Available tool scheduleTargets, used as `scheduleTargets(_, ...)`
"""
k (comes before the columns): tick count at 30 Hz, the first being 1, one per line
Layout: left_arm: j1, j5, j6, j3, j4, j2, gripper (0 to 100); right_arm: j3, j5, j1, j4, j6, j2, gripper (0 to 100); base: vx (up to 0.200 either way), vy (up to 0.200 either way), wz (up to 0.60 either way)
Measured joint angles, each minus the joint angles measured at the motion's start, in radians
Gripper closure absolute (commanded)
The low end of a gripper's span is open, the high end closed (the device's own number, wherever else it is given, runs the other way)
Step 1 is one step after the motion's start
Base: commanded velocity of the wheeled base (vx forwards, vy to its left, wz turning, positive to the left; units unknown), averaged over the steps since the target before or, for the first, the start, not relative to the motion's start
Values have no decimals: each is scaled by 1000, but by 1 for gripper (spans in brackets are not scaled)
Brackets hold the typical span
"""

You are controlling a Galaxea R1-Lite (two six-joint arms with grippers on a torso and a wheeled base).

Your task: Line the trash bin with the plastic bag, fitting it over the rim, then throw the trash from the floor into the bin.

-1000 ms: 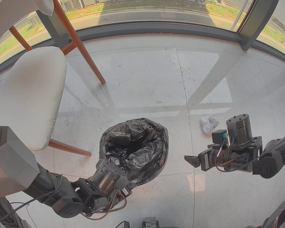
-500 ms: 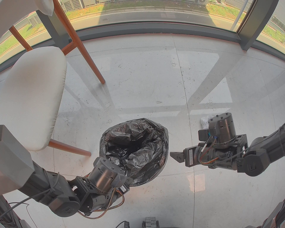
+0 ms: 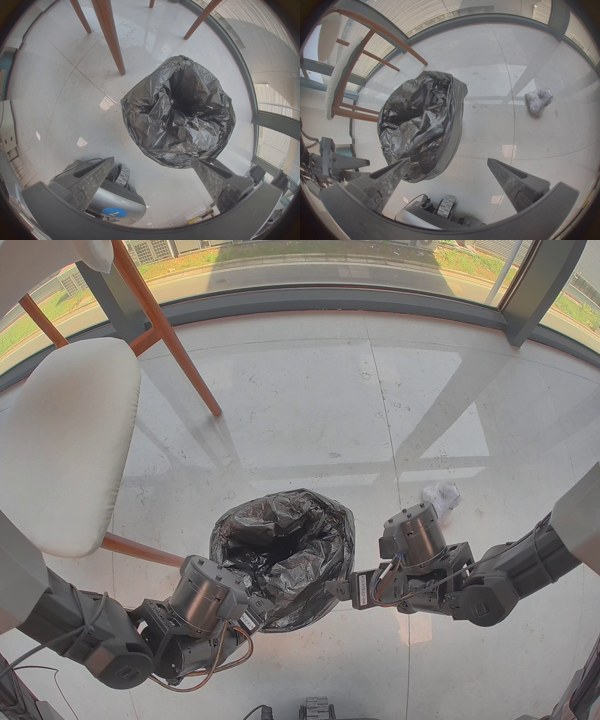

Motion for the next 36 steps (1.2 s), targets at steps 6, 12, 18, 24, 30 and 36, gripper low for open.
scheduleTargets(6, 2, 0, 1, -5, -1, -1, 0, -5, -13, -3, -9, 0, 42, 0, 0, 0, 0)
scheduleTargets(12, 3, 0, 1, -2, 0, -1, 0, -2, -17, -14, -10, -1, 65, 0, 0, 0, 0)
scheduleTargets(18, 3, -1, 0, 0, -1, -1, 0, 16, -17, -35, -7, -1, 71, 0, 0, 0, 0)
scheduleTargets(24, 4, 0, 0, 5, 0, -1, 0, 47, -17, -59, -8, -4, 72, 0, 0, 0, 0)
scheduleTargets(30, 10, 1, 0, 7, -1, -3, 0, 72, -39, -87, -3, -4, 74, 0, 0, 0, 0)
scheduleTargets(36, 23, 1, 0, 8, -1, -3, 0, 74, -51, -109, -5, -2, 77, 0, 0, 0, 0)
